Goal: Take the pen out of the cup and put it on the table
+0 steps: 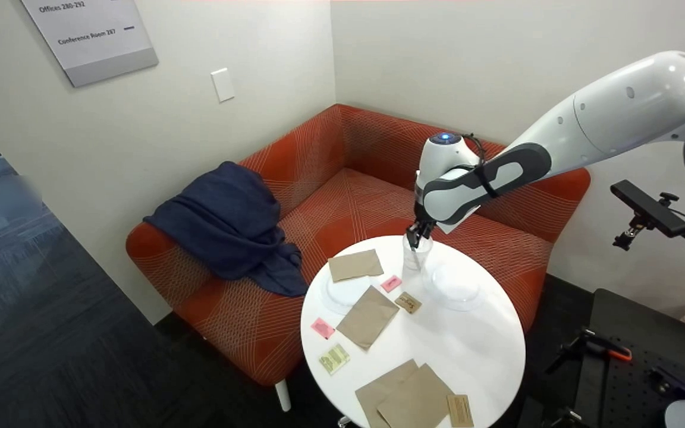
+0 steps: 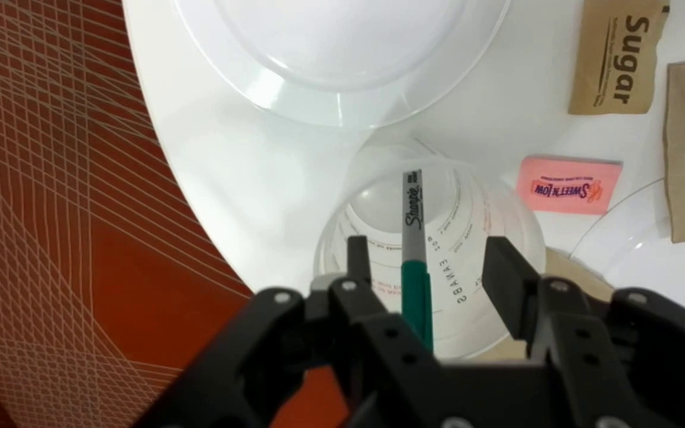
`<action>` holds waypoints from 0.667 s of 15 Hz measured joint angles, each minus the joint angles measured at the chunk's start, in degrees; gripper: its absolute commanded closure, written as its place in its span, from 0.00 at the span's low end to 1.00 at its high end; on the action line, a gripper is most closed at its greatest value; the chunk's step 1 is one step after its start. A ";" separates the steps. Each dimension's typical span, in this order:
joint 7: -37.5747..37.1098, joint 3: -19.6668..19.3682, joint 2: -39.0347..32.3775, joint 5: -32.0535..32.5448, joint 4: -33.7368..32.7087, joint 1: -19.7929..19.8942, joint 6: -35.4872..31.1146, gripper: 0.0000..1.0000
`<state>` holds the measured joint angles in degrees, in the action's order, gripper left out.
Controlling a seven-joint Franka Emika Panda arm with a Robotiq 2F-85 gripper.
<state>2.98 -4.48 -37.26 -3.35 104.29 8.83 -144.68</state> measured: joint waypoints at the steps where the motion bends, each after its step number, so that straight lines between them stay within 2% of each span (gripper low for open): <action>1: 0.01 0.11 -0.27 0.00 -0.35 0.15 0.03 0.46; 10: 0.18 1.06 -2.79 0.00 -3.70 0.94 1.89 0.46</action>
<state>3.16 -3.42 -40.05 -3.35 100.59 9.78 -142.78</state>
